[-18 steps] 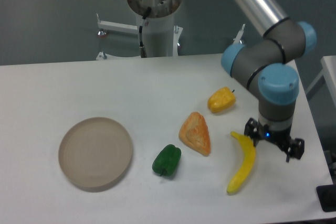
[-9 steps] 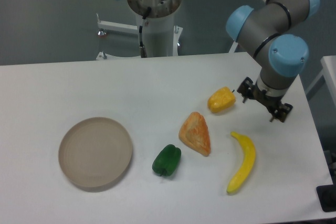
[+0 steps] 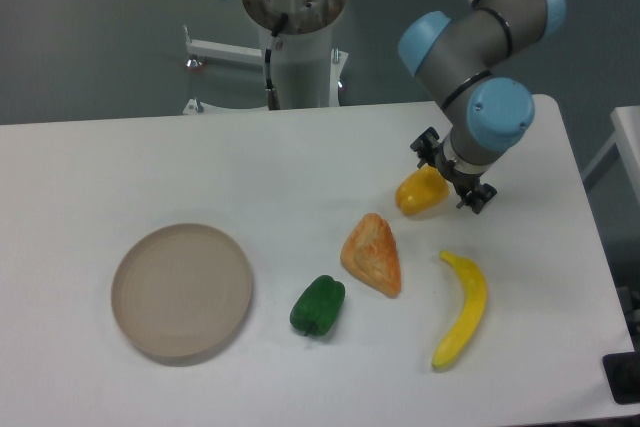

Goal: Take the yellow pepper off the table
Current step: 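Lower the gripper onto the yellow pepper and close the fingers, then lift the grasped yellow pepper up off the table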

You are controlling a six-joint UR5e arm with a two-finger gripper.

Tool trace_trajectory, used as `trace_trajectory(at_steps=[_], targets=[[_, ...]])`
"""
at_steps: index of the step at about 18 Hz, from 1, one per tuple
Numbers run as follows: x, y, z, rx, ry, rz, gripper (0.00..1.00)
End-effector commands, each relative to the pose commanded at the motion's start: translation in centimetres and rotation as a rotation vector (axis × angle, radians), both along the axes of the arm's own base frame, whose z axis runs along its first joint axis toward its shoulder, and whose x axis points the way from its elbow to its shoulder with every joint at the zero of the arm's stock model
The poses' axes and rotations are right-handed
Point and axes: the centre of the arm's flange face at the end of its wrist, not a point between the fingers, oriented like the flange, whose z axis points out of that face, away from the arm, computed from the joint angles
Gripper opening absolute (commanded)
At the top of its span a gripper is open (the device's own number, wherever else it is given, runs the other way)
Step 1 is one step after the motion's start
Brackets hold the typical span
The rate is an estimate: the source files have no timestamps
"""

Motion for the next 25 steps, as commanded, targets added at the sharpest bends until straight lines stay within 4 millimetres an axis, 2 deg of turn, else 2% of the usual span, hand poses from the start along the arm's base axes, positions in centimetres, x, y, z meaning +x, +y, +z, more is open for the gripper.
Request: trace_trajectory(at_steps=[2, 9, 14, 16, 17, 18, 19, 20, 21, 25], targets=[[0.6, -0.4, -1.3, -0.013, -0.017, -0.009, 1.00], [1.8, -1.2, -1.4, -0.020, -0.026, -0.012, 1.00], [2.5, -1.7, -3.4, 0.001, 0.002, -0.014, 1.00], [2.5, -1.6, -3.5, 0.004, 0.003, -0.017, 0.98], [2.4, -1.7, -3.5, 0.005, 0.004, -0.015, 0.90], [2.3, -1.7, -3.4, 0.005, 0.005, -0.012, 0.78], [2.2, -1.8, -3.4, 0.005, 0.005, -0.009, 0.61], [2.0, -1.9, -3.4, 0.005, 0.007, -0.008, 0.50], [2.0, -1.8, -3.3, 0.005, 0.007, -0.009, 0.44], [1.6, -1.8, -2.8, 0.009, 0.013, -0.006, 0.44]])
